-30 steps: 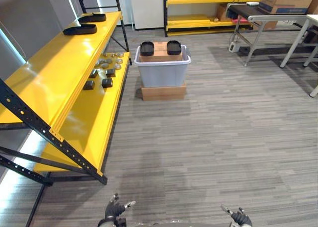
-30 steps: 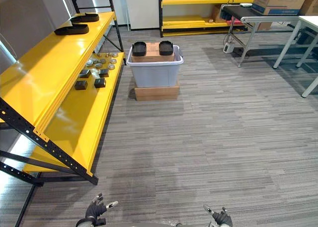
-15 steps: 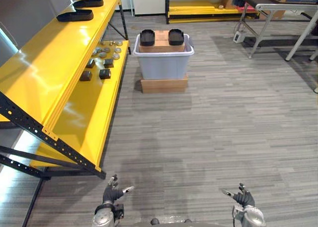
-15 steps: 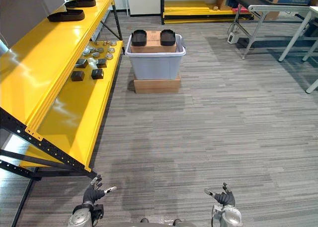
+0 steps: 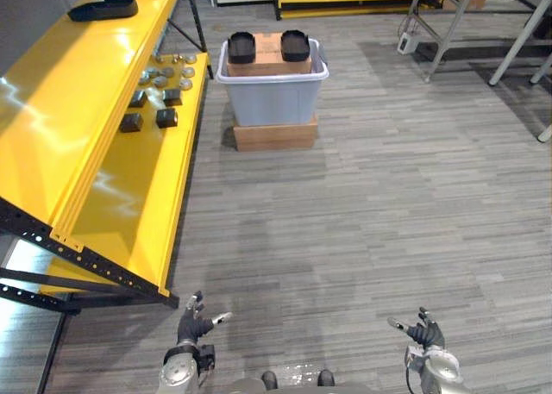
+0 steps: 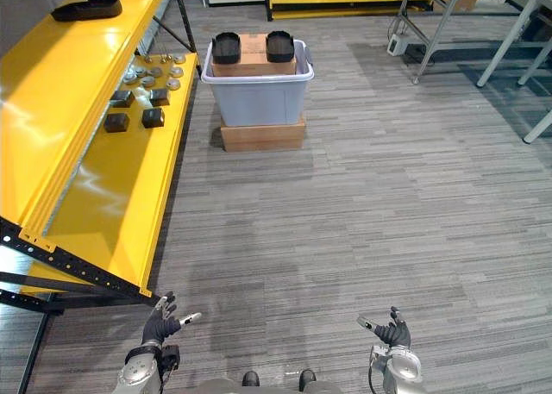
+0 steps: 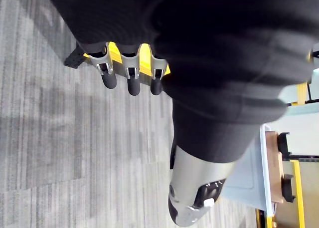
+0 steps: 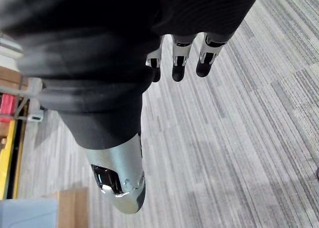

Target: Walk over and take plastic housings, then place them on the shelf

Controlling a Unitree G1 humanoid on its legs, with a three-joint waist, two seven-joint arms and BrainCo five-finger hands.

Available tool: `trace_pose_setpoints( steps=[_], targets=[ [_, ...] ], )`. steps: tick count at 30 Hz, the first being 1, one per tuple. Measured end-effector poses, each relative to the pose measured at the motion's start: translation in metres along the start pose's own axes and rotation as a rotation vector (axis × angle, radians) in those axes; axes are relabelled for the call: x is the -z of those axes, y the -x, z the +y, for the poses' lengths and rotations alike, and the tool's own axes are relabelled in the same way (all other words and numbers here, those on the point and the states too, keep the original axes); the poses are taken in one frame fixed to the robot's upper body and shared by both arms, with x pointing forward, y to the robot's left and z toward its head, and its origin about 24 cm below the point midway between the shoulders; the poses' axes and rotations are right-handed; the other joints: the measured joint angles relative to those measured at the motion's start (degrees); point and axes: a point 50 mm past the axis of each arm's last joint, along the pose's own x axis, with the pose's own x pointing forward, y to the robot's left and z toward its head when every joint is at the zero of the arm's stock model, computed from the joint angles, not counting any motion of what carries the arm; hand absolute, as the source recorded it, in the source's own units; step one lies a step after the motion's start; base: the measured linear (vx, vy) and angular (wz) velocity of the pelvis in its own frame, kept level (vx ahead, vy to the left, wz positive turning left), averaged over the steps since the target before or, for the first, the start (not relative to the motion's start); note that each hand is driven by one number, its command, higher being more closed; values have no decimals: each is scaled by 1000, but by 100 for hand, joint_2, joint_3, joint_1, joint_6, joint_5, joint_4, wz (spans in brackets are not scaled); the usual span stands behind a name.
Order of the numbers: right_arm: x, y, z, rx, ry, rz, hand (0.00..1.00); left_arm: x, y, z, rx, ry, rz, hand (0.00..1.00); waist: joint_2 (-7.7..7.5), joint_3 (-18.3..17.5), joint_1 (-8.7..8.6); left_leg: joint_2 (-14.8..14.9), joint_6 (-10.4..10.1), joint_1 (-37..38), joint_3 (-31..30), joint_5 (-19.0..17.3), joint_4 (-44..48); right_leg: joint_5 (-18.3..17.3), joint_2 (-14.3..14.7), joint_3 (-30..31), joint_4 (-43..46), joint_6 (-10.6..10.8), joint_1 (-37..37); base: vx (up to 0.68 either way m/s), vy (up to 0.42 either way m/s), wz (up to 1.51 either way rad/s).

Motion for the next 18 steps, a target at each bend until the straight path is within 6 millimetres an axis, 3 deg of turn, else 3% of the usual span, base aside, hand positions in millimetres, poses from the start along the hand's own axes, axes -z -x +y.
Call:
trace_pose_setpoints(
  steps=[2,3,5,7,8,9,10,11,12,13,14,15,16,17,18],
  targets=[
    [1,1,1,-3,-6,4,0,-1,-1,1,-10,-4,-4,0,-30,149,-35,-82,93,315,-39,-134,-30,-139,-204,-281,1399,7,-548,242,86,3],
    [5,2,0,0,-7,16,0,0,0,2,-14,-6,-1,0,-42,175,-29,-98,108,533,-71,-277,-42,-333,-309,-487,1678,-89,-762,315,75,14],
    [4,2,1,-3,-12,16,0,-1,0,4,-23,-10,-2,0,-22,223,-27,-66,75,820,-125,-398,-161,-385,-314,-788,1402,-163,-1148,401,56,16],
    [-4,-2,2,-8,-1,-5,0,-8,-5,1,-26,-3,-23,0,71,354,-99,143,7,1107,-279,-432,-394,-188,-124,-939,676,-273,-1517,529,-19,45],
    [-13,-4,1,-13,11,-36,0,-12,-8,-4,-19,7,-38,0,162,454,-160,350,-132,1320,-396,-454,-544,233,123,-919,10,-294,-1755,531,-67,49],
    [-17,-3,3,-21,14,-57,0,-15,-9,-4,-19,4,-46,0,158,503,-179,385,-267,1431,-466,-426,-580,731,221,-809,-655,-303,-1839,558,-83,53],
    [-18,-2,4,-27,19,-67,0,-15,-10,-2,-25,-2,-47,0,36,477,-210,364,-357,1545,-565,-429,-597,1179,227,-706,-1168,-366,-1899,640,-163,61],
    [-17,-1,1,-24,22,-70,0,-13,-9,-3,-24,-2,-41,0,-4,453,-292,407,-539,1744,-765,-537,-511,2159,202,-594,-1170,-720,-1911,781,-224,55],
    [-23,-3,0,-22,26,-84,0,-13,-9,-8,-18,12,-35,0,243,456,-326,658,-706,1638,-893,-469,-230,2036,314,-773,-706,-926,-2039,779,-245,49],
    [-27,-4,3,-28,21,-95,0,-16,-11,-10,-15,14,-46,0,258,458,-334,674,-889,1524,-918,-305,-37,1825,298,-827,-522,-960,-2088,637,-226,27],
    [-28,-5,9,-39,13,-96,0,-20,-13,-12,-17,20,-58,0,264,463,-320,654,-904,1330,-950,168,507,1479,305,-903,-311,-1017,-1993,660,-249,34],
    [-26,-4,13,-51,13,-92,0,-18,-12,-14,-19,33,-49,0,288,503,-339,669,-822,1068,-977,943,1515,1141,346,-998,-323,-1058,-1550,677,-254,33],
    [-24,-2,14,-58,22,-89,0,-16,-11,-17,-15,42,-41,0,311,540,-340,703,-842,899,-973,1545,2082,1017,392,-1031,-412,-1072,-1229,694,-245,35],
    [-20,0,19,-78,30,-84,0,-11,-8,-19,-12,53,-29,0,265,590,-252,896,-853,452,-857,1794,3380,805,520,-1024,-697,-1130,-579,658,-218,16],
    [-18,4,24,-92,15,-88,0,-9,-7,-19,-14,57,-26,0,293,606,-157,1152,-505,-104,-527,1402,4606,653,664,-999,-960,-1214,-18,631,-202,5]
  ],
)
